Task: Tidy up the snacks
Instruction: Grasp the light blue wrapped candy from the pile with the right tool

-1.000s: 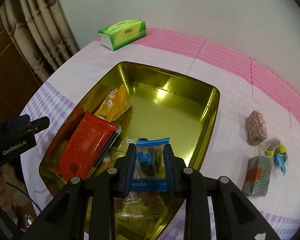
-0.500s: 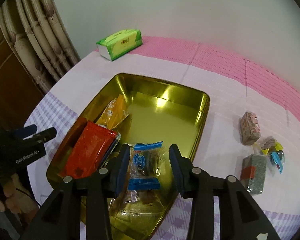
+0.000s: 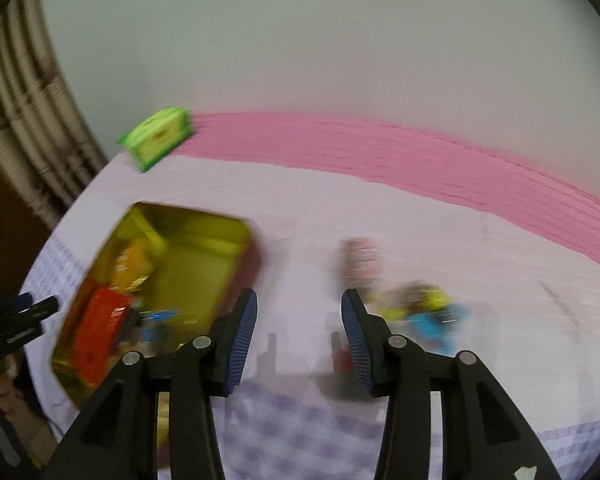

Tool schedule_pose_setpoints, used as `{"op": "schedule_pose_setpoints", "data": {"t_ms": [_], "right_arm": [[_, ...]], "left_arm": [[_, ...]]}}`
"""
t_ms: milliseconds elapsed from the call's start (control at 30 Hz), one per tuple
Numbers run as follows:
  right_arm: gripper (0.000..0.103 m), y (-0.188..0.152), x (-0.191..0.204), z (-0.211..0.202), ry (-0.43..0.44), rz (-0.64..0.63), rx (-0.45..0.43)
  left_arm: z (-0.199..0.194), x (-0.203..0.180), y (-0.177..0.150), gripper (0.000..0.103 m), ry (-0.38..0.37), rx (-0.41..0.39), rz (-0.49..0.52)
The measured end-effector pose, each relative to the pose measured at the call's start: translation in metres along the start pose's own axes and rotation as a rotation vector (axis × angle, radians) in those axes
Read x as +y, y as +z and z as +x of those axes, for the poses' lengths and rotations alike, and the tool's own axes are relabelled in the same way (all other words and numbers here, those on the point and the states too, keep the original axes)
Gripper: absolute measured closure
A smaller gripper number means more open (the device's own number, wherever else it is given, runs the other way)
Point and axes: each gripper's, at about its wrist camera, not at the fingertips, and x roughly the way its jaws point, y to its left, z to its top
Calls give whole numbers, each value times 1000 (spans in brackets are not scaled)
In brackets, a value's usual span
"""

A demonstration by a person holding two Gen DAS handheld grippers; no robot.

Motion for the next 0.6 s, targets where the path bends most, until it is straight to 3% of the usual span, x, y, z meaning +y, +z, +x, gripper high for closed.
{"op": "schedule_pose_setpoints", "data": {"t_ms": [367,600], "right_arm": [[61,18,-98,22,-146,27,68],[61,0,-104,34,-140,70,112]], "left_arm": [[3,-2,1,39,28,-5,6],[7,-2,0,39,33,6,8]]}}
